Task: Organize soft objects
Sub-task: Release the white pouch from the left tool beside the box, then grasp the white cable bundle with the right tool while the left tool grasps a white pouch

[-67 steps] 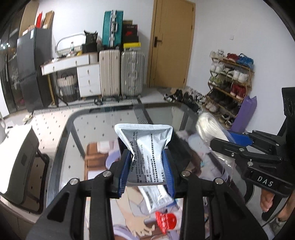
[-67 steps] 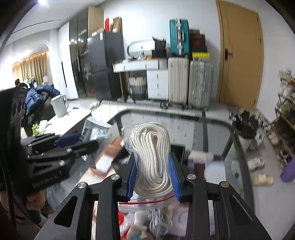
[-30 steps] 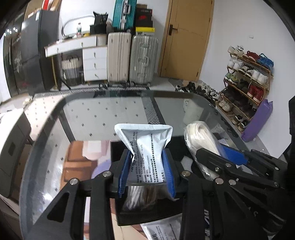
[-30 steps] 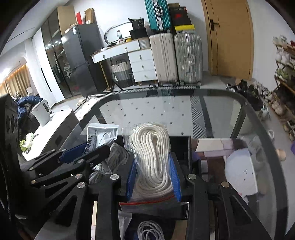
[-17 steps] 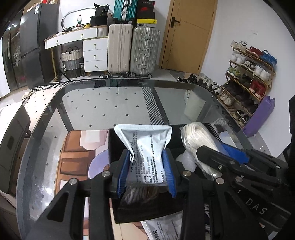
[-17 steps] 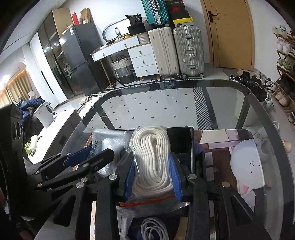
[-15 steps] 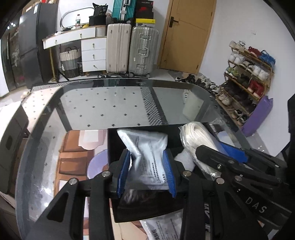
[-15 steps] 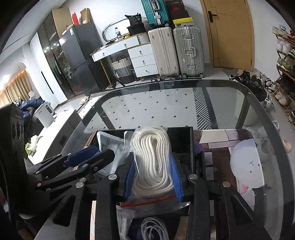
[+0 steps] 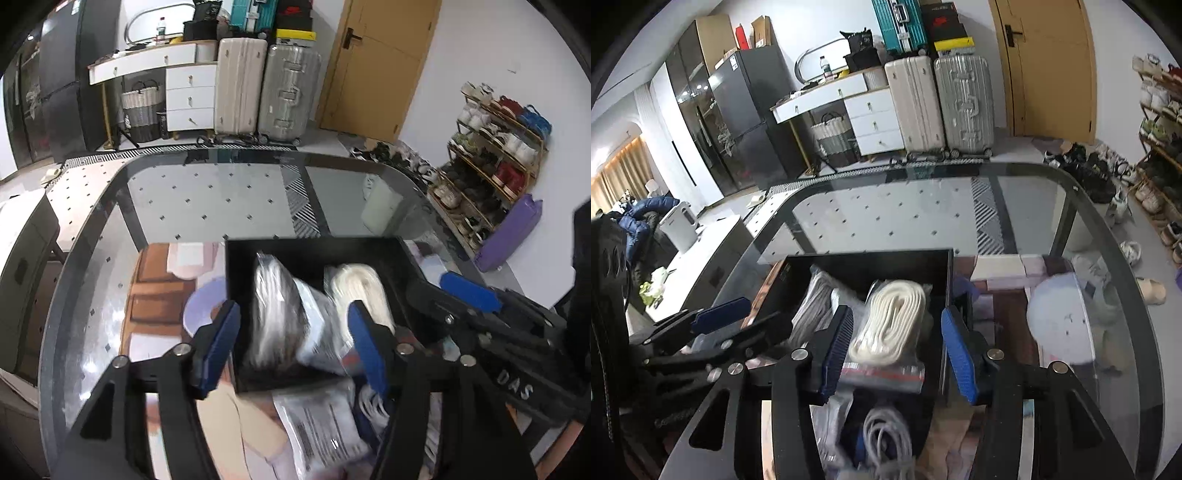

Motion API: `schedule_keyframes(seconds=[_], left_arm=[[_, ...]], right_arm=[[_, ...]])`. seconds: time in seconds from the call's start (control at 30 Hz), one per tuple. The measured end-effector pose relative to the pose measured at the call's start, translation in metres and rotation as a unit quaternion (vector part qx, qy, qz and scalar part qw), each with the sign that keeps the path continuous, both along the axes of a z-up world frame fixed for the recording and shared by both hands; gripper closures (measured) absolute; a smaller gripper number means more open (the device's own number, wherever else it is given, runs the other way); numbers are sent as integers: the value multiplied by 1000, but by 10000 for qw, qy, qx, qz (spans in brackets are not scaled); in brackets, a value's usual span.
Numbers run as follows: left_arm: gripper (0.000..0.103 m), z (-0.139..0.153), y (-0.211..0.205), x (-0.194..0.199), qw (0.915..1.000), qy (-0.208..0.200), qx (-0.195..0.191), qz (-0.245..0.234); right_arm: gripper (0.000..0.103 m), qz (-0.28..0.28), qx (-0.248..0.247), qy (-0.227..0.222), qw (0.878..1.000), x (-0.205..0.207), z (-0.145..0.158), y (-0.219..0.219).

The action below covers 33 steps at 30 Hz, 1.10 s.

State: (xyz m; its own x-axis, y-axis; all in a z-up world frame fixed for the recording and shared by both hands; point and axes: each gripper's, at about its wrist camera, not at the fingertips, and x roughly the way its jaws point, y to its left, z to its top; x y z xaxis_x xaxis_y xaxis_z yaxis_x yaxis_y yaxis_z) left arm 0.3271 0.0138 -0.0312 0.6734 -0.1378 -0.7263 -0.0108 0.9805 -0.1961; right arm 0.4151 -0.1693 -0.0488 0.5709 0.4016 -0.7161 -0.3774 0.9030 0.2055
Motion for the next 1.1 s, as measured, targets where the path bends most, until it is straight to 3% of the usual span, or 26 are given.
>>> schedule_keyframes(seconds=[0.07,0.23,0.33,0.47,0.77,1.1], left_arm=[[23,4,-3,-12,10000,-37,61,-16],[22,8,-7,-31,9996,-20,232,-131],[22,3,-6,-41,9996,132,149,-210],[22,-10,-12,-54,9989,313,180,-292],[22,-57,-26,-49,9935,1020,332,-379],[22,-72,-42,-31,9934,1039,384,-312]], right_arm=[[52,117,-71,14,9999,-10,3,-3],[52,401,-241,111,9988,-36,6,-9],[52,656,-601,107,9960,-52,-2,-7],[52,901,-753,438,9921,-62,-20,-9],[52,1218,-1147,940,9814,-72,-57,-15],[52,1279,-1162,1003,9798,-74,-61,-20]])
